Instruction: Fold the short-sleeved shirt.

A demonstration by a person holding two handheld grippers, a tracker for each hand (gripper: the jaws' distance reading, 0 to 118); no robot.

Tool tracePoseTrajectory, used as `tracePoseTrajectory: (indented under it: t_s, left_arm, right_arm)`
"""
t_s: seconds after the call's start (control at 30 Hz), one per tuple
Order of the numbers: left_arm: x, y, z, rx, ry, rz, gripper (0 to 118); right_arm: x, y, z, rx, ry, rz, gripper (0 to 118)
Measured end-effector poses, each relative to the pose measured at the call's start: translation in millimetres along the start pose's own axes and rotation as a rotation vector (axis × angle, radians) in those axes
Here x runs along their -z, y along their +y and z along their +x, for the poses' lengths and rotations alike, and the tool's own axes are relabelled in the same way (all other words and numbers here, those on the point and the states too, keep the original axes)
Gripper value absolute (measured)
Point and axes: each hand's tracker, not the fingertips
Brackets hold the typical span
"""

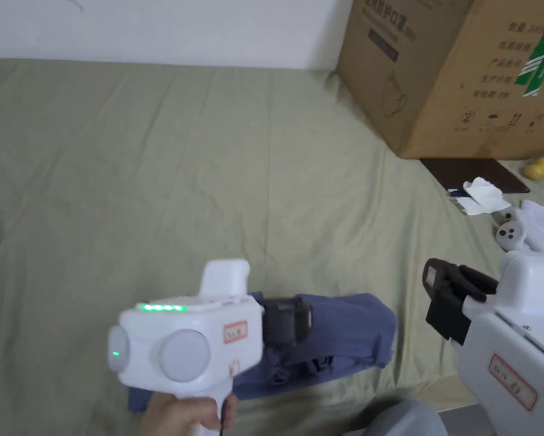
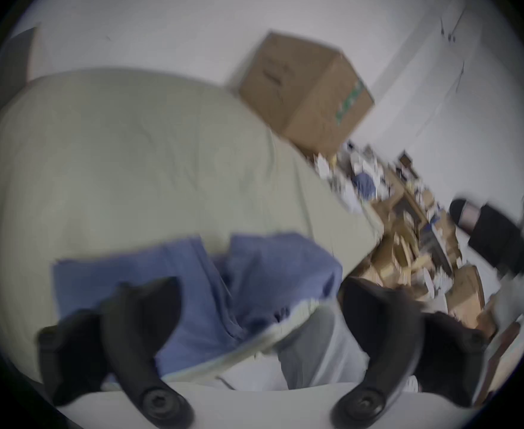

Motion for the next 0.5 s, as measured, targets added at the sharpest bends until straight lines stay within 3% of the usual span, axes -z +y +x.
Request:
tracePoseTrajectory:
  t_s: [0.13, 0.3, 0.5]
  left_arm:
    - [-43.6, 29.2, -46.0, -0.073, 0.065, 0.115, 111]
    - [-57.5, 27.8, -120.9, -0.202, 0.207, 0.018, 111]
    - [-28.7, -20.6, -176.9, -0.441, 0.178, -0.174, 112]
  right_arm:
    - [0.5, 3.7, -2.4, 0.034, 0.022, 0.04, 0]
    - [3.8, 9.1, -9.4, 0.03, 0.036, 0.067, 0]
    - [12.4, 11.3, -17.7, 0.018, 0.057, 0.051, 0]
